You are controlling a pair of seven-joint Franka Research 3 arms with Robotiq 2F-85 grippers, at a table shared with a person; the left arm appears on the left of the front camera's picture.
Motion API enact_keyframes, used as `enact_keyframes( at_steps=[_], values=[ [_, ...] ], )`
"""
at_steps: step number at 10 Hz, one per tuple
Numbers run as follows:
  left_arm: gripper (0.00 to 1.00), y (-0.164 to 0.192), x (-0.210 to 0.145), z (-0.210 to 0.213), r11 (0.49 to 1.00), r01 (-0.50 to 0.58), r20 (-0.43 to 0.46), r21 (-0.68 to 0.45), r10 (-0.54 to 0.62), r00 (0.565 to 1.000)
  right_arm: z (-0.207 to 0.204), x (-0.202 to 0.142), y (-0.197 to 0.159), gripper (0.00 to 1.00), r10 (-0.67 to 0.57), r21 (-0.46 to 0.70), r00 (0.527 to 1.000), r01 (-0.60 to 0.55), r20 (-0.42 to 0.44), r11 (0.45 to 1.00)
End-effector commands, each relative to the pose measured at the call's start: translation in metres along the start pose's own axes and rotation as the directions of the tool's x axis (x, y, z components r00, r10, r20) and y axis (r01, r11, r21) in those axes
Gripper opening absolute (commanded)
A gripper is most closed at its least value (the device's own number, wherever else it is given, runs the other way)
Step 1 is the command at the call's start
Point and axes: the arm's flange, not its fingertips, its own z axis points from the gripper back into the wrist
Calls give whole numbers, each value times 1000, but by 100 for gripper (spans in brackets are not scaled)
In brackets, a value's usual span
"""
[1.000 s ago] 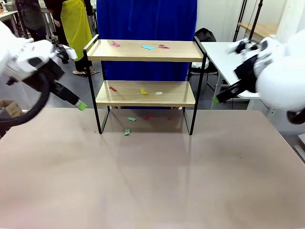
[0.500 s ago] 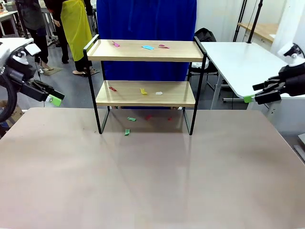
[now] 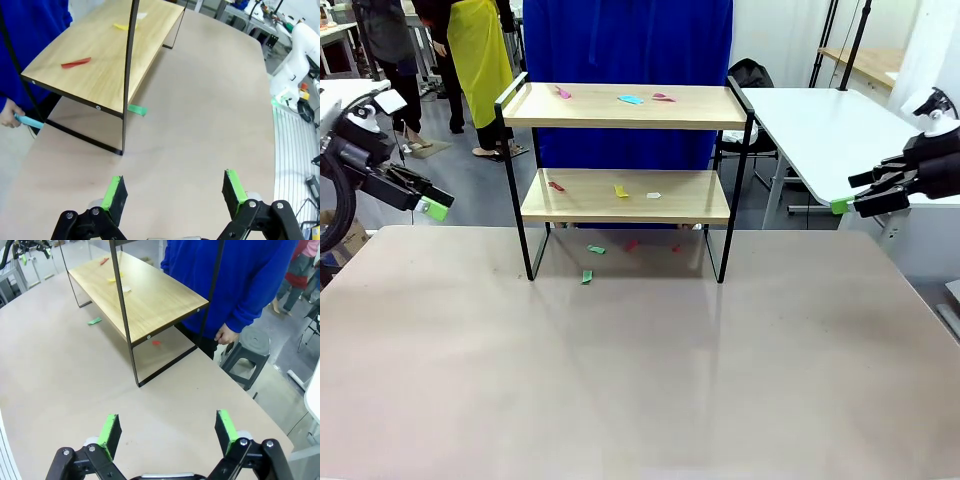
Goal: Clean the shelf.
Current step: Pick up the Duster handed by the human.
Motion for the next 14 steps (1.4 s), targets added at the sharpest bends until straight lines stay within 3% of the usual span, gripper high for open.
enact_keyframes(
  at_steps=[1, 3, 4, 7, 11, 14],
  values=[
    [100, 32, 3, -4, 999, -9, 48, 41, 7, 999, -1, -2, -1, 100, -5, 4, 1000, 5, 1, 1000],
    [100, 86, -1, -8, 999, -34, 88, 16, 32, 996, -19, 7, -71, 100, -8, 100, 997, 0, 76, 995],
    [100, 119, -7, -8, 999, -21, 155, -49, 28, 988, -25, 5, -94, 100, -18, 147, 992, 0, 126, 989],
    [100, 172, -34, -7, 981, 49, 320, -188, 13, 947, -48, -31, -154, 100, -2, 251, 967, -63, 253, 966],
    [100, 208, -84, -3, 958, 184, 498, -218, -52, 865, -62, -85, -180, 100, 18, 289, 902, -156, 430, 945],
    [100, 211, -99, -9, 934, 246, 546, -260, -68, 835, -61, -98, -182, 100, -37, 292, 883, -115, 467, 950]
  ],
)
